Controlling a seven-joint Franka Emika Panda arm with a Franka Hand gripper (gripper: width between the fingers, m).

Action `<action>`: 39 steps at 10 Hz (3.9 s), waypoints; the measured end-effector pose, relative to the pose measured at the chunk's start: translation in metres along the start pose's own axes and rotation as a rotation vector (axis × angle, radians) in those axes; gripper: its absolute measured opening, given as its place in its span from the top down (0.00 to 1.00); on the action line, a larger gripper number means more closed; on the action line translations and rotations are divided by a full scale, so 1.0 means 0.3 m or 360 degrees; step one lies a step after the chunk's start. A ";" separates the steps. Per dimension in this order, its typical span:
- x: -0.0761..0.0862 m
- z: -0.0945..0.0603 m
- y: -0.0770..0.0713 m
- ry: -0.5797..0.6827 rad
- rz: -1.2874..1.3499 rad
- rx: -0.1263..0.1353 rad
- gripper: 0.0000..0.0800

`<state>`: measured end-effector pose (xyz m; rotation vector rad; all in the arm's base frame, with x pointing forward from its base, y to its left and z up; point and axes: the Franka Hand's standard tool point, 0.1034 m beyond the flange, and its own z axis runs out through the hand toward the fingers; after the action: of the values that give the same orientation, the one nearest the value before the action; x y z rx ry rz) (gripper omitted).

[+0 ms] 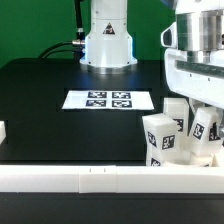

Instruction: Assemble stool

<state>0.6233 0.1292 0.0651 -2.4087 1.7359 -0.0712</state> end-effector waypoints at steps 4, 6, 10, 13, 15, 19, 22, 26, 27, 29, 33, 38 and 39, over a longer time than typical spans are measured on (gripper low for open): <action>0.009 -0.070 -0.040 -0.0042 -0.0673 -0.0029 0.21; 0.014 -0.088 -0.042 -0.0054 -0.1073 -0.0034 0.19; 0.020 -0.109 -0.049 -0.0025 -0.1891 -0.0062 0.19; 0.016 -0.119 -0.051 -0.0009 -0.2490 -0.0125 0.19; 0.024 -0.119 -0.050 -0.0012 -0.2664 -0.0135 0.19; 0.009 -0.138 -0.052 -0.0185 -0.3454 -0.0304 0.19; 0.019 -0.135 -0.050 -0.0186 -0.3526 -0.0304 0.19; -0.001 -0.063 -0.052 -0.0261 -0.3710 -0.0367 0.19; -0.010 -0.009 -0.058 -0.0289 -0.3758 -0.0389 0.19; -0.009 -0.007 -0.059 -0.0281 -0.3754 -0.0383 0.20; -0.005 -0.006 -0.057 -0.0267 -0.3647 -0.0384 0.59; 0.023 -0.010 -0.057 -0.0109 -0.2262 -0.0379 0.58; 0.026 -0.010 -0.056 -0.0095 -0.2165 -0.0381 0.58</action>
Offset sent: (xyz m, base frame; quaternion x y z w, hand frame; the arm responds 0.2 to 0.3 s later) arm 0.0093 0.0006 0.0397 0.0066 -0.0468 -0.2718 0.9612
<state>0.6410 0.1267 0.0703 -3.1801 -0.1843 0.0454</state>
